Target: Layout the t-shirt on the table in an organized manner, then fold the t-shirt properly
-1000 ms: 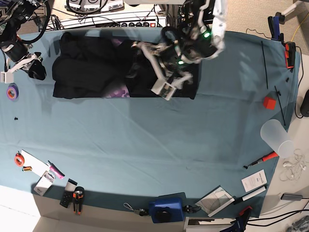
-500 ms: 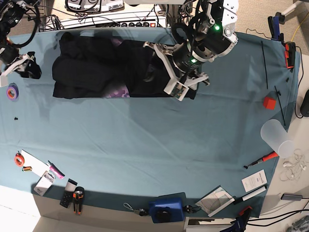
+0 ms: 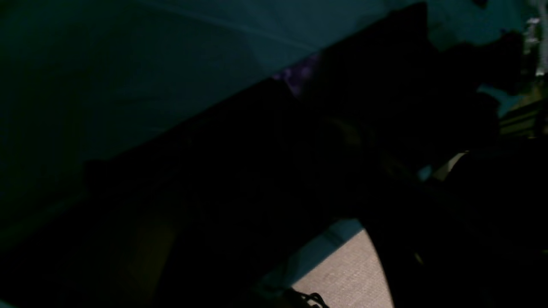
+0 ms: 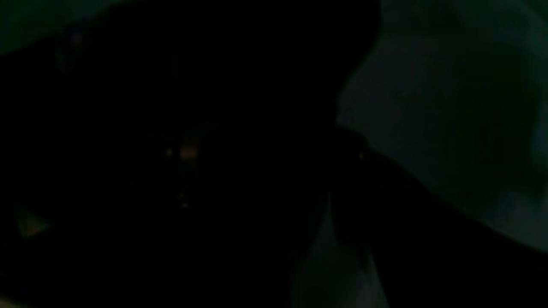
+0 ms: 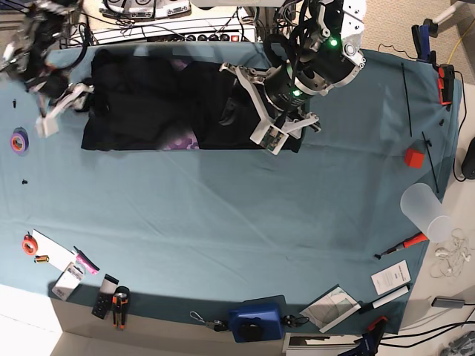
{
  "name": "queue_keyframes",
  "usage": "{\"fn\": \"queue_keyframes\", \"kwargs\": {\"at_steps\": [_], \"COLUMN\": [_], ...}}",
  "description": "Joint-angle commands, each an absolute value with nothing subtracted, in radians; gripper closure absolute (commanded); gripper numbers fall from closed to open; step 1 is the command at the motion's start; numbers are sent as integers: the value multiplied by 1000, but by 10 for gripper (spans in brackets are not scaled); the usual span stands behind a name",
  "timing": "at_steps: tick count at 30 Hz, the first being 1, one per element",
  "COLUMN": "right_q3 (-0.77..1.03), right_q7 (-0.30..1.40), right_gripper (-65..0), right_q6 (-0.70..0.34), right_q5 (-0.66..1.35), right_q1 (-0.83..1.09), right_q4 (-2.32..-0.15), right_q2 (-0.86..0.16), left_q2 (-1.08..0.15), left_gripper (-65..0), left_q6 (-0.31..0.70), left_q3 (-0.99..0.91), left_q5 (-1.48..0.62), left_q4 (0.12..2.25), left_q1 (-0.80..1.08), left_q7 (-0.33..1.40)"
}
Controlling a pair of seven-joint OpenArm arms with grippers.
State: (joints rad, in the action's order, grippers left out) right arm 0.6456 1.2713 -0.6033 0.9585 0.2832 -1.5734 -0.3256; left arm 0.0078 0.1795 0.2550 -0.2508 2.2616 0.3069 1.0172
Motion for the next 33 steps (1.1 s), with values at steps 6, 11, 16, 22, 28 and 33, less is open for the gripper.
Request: {"fn": "queue_keyframes", "kwargs": {"at_steps": [6, 11, 16, 22, 28, 33], "right_q3": [648, 648, 648, 648, 648, 648], "right_q7": [1294, 1376, 1396, 1396, 1396, 1390], "right_gripper": [-371, -371, -371, -349, -121, 0], "right_q6": [-631, -640, -640, -663, -663, -698], "right_q5": [952, 1007, 1073, 1073, 1073, 1051], "right_q1": [280, 280, 280, 279, 279, 268], "right_q4": [-1512, -1510, -1510, -1510, -1510, -1513], "right_q2": [-280, -243, -218, -210, -210, -214], "left_q2": [14, 14, 14, 14, 14, 14], "left_gripper": [-345, -345, -345, -345, -345, -345], "left_q6": [183, 183, 184, 183, 183, 183], "left_q3": [259, 259, 259, 259, 259, 260], "left_q5": [-262, -261, -262, -262, -266, -265], "left_q4": [2276, 2276, 2276, 2276, 2276, 2276], "left_q1": [305, 304, 304, 304, 305, 305], "left_q7": [976, 942, 942, 942, 942, 943]}}
